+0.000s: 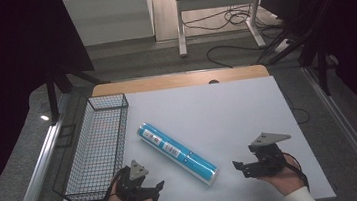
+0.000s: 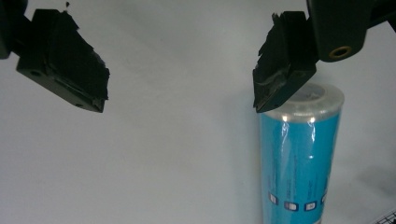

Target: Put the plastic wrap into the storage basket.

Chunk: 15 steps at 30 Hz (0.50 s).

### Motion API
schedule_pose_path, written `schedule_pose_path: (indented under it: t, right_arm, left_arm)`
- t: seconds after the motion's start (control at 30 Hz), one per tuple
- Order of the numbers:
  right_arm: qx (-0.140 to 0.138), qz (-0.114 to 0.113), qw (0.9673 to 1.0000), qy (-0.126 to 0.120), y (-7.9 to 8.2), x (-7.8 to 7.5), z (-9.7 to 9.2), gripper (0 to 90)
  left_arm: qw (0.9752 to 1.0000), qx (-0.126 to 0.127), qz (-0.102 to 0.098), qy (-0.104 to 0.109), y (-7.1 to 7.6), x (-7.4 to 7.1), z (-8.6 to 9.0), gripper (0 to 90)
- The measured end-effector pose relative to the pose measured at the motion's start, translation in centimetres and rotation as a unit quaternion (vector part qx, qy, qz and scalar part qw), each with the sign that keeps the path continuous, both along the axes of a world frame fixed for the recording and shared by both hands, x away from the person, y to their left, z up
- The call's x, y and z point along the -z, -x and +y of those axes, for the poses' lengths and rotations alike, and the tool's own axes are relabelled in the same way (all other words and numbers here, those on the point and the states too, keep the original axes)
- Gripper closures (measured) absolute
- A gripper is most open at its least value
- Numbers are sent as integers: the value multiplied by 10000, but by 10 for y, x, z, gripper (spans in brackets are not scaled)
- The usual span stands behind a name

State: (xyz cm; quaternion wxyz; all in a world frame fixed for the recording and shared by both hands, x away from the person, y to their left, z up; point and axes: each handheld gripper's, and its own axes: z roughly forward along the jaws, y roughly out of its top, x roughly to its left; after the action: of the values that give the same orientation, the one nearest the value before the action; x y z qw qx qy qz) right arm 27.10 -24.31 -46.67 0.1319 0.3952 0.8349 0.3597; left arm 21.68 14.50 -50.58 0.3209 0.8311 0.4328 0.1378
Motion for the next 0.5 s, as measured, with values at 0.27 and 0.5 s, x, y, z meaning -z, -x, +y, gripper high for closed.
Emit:
schedule_pose_path:
  t: [0.27, 0.5]
  right_arm:
    - [-223, 136, 9996, 71, -12, -15, 19, 196]
    - [-461, 271, 9985, 120, -22, -20, 37, 205]
  left_arm:
    - [10000, 9, 31, -11, 2, 0, 0, 166]
    - [10000, 31, 34, -24, 1, 1, 1, 165]
